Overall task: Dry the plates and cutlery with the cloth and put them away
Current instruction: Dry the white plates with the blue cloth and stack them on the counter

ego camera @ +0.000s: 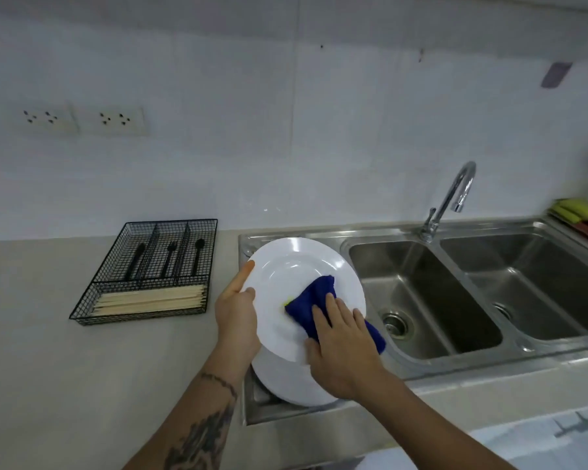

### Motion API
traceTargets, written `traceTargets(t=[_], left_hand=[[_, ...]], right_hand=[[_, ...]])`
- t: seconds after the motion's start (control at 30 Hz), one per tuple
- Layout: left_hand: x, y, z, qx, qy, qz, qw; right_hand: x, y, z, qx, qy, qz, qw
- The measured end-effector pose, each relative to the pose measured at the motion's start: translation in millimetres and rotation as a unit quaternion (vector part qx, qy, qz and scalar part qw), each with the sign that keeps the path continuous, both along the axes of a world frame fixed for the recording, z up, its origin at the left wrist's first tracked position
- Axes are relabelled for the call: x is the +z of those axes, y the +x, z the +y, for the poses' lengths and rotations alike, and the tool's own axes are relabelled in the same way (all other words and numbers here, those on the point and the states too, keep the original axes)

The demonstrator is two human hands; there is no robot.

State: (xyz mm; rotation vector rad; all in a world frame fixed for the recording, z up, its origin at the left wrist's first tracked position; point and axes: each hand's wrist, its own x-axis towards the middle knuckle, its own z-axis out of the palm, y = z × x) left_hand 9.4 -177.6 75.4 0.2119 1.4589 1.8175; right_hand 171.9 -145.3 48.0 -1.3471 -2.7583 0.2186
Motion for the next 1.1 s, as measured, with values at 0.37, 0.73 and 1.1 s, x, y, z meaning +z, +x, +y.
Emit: traceTargets(t=[0.37,0.73,1.1], left_hand=[[19.8,-6.5,-8.0,-0.044,0.036,0.02,0.998],[41.5,-27.3,-13.9,0.031,0.043,0.011,0.999],[48.1,-38.1,-8.6,0.008,0.098,-0.013,0.995]], right_hand=[[16.1,-48.7,12.6,0.121,0.02,0.057,0.991],[32.4,-48.6,25.3,-0.033,0.087,-0.001,0.996],[57.8,-88.9,6.7,0.108,0.013,0.069,0.992]])
